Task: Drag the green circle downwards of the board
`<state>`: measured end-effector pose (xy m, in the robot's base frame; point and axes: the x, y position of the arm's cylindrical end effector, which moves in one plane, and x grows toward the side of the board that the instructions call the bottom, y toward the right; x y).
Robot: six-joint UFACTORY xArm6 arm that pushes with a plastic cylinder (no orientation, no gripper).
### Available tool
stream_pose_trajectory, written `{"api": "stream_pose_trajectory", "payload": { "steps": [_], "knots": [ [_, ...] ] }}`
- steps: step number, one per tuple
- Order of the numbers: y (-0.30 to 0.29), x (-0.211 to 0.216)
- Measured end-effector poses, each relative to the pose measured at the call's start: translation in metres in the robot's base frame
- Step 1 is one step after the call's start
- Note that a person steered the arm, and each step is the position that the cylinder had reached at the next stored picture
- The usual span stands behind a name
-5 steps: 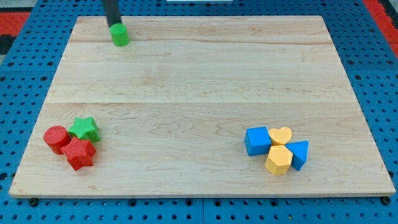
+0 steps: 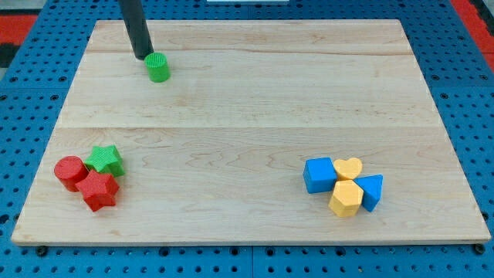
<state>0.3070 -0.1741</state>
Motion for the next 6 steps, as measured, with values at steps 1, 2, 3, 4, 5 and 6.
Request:
{"api": "stream_pose_trajectory", "payload": {
  "steps": [1, 2, 3, 4, 5, 6],
  "knots": [
    [0.001, 0.049],
    [0.018, 0.021],
    [0.021, 0.003],
    [0.058, 0.017],
    [0.082, 0.058],
    [0.090, 0.071]
  ]
}}
